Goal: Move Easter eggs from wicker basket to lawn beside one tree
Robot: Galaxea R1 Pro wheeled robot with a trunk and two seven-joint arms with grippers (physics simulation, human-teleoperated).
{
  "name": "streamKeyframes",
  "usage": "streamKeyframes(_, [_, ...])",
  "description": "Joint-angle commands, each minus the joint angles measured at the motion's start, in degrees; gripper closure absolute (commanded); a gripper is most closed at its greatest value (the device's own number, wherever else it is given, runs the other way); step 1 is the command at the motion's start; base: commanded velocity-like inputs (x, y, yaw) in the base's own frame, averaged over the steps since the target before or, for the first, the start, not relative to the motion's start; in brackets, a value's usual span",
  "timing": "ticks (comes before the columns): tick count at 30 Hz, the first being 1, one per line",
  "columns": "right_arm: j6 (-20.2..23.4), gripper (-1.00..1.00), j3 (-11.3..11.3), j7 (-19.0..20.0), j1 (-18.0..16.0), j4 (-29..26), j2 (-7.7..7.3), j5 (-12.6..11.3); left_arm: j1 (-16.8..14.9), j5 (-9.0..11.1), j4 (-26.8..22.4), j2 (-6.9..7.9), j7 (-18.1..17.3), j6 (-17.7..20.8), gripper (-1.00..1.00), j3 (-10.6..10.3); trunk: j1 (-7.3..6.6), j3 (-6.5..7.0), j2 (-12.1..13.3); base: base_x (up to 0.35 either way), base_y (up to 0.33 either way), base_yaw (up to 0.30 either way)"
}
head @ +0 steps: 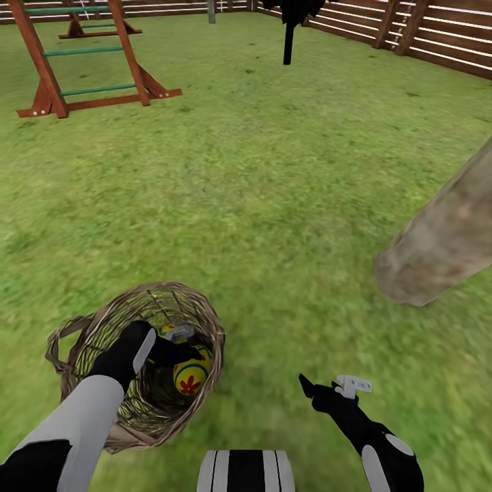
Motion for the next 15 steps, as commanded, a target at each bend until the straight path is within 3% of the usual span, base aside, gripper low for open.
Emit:
streamKeyframes(1, [0.36,-1.00,-0.17,0.29,-0.02,-0.06,0.06,-0.19,-0.01,0.68,-0.03,0.00,0.25,0.35,1.00,0.08,-0.01,-0.04,-0.01,0.000,0.000,0.000])
streamKeyframes(15, [0.35,-1.00,-0.17,0.29,-0.02,-0.06,0.06,-0.19,-0.01,0.60,-0.03,0.00,0.25,0.35,1.00,0.07,-0.11,0.85,0.04,0.000,0.000,0.000])
